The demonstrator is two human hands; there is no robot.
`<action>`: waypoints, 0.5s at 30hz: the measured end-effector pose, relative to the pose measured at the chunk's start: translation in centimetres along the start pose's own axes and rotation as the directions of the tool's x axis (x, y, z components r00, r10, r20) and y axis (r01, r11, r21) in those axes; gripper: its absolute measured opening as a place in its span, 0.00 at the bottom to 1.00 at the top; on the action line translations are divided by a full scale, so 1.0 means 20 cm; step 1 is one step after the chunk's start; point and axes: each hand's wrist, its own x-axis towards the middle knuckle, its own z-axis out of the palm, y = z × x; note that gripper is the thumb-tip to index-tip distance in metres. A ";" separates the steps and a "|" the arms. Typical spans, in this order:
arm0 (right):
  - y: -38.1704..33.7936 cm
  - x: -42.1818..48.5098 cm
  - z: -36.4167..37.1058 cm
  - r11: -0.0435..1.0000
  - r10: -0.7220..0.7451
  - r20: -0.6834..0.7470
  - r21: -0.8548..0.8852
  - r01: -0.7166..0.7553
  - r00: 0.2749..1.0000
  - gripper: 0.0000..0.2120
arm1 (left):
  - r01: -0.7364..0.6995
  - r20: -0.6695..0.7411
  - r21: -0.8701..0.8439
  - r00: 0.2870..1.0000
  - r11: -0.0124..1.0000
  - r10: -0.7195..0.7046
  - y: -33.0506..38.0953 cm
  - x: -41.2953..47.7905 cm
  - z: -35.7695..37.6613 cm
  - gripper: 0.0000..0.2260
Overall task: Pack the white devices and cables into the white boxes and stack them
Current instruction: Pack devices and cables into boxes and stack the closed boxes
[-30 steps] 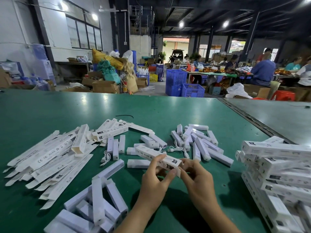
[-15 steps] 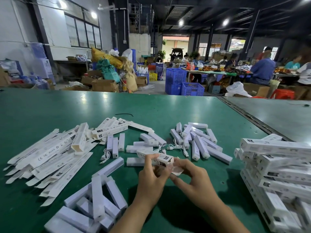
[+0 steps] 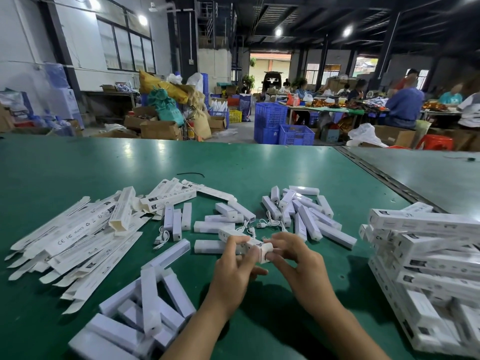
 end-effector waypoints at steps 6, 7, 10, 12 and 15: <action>0.01 0.00 -0.01 0.990 -0.125 0.023 -0.059 0.126 0.992 0.06 | -0.012 -0.044 -0.043 0.999 0.999 0.010 0.01 0.00 0.00 0.09; 0.02 0.00 -0.01 0.991 -0.122 0.029 -0.045 0.123 0.992 0.06 | -0.018 -0.054 -0.052 0.998 0.999 0.015 0.00 0.00 0.00 0.11; 0.02 0.00 0.00 0.993 -0.112 0.045 -0.034 0.114 0.993 0.07 | -0.017 -0.063 -0.052 0.998 0.999 0.013 0.00 0.01 0.00 0.13; 0.01 -0.01 -0.01 0.996 -0.083 0.050 -0.034 0.085 0.995 0.12 | -0.015 -0.064 -0.047 0.998 0.999 0.012 -0.01 0.01 0.00 0.13; 0.00 0.00 -0.01 0.987 -0.146 0.030 -0.063 0.148 0.989 0.13 | -0.018 -0.068 -0.037 0.998 0.999 0.016 -0.02 0.01 0.00 0.13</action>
